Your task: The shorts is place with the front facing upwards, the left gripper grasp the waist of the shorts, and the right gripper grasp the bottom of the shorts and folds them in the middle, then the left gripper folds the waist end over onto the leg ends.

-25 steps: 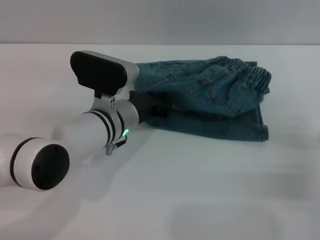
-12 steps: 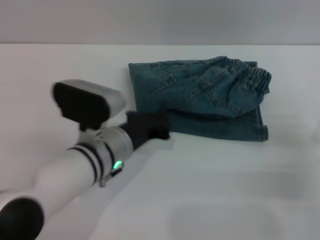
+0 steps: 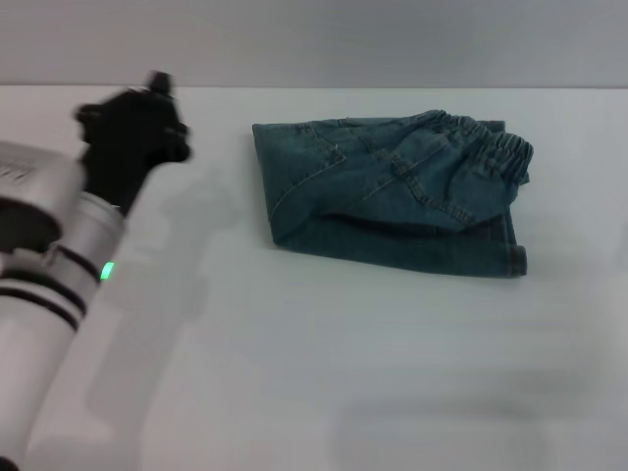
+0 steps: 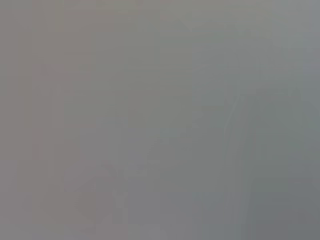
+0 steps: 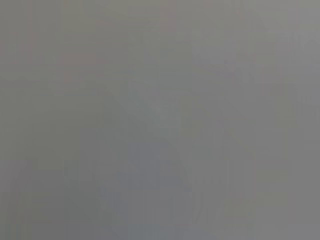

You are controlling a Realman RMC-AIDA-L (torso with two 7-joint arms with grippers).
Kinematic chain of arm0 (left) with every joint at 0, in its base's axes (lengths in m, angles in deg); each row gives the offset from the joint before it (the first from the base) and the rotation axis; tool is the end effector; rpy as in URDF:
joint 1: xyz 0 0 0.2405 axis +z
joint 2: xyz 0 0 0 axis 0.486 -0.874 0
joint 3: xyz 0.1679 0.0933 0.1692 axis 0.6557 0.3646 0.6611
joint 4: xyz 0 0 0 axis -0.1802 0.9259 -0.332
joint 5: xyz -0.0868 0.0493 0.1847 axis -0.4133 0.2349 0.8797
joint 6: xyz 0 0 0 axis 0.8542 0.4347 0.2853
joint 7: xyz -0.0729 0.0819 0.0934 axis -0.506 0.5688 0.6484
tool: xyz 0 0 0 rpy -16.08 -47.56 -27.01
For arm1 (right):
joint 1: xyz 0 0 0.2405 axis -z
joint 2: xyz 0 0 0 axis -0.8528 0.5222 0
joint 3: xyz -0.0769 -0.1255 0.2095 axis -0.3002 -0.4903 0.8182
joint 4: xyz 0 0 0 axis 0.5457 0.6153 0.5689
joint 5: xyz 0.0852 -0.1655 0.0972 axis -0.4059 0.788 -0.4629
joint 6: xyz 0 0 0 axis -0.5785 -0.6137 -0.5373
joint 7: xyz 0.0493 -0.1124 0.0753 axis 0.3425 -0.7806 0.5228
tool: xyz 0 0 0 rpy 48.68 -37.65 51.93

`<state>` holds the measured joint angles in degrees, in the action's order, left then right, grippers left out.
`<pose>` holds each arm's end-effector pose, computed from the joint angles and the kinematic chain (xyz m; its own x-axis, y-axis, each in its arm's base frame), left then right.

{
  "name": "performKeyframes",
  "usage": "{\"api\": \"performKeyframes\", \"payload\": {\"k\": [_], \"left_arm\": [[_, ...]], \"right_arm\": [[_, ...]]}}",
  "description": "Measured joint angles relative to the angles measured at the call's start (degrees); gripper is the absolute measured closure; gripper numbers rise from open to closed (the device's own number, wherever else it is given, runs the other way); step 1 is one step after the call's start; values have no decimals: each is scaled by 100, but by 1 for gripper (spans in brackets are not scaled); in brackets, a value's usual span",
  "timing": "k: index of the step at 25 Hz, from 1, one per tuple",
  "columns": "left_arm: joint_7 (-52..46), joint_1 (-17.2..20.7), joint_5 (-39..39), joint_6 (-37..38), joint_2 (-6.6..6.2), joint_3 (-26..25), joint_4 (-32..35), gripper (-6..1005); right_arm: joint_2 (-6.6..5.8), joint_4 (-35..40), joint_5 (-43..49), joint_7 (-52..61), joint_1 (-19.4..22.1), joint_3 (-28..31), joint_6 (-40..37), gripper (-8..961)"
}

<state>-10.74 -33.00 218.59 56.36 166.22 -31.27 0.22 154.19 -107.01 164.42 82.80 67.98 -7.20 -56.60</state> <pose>-0.2160 0.3191 -0.0319 0.7604 -0.0307 0.6487 0.6247 -0.2389 -0.7435 0.3039 0.2602 0.0304 0.7504 0.1590 -0.6416 -0.6453 -0.0343 -0.7632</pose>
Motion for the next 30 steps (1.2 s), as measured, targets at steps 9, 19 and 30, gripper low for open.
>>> {"api": "performKeyframes", "payload": {"k": [9, 19, 30], "left_arm": [[-372, 164, 62, 960, 18, 4, 511, 911], [-550, 40, 146, 1270, 35, 153, 981, 587], [-1127, -11, 117, 1542, 38, 211, 1332, 191]], "right_arm": [[24, 693, -615, -143, -12, -29, -982, 811], [6, 1054, -1193, -123, -50, -346, -1577, 415], [0, 1413, -1203, 158, -255, -389, -1582, 176]]}}
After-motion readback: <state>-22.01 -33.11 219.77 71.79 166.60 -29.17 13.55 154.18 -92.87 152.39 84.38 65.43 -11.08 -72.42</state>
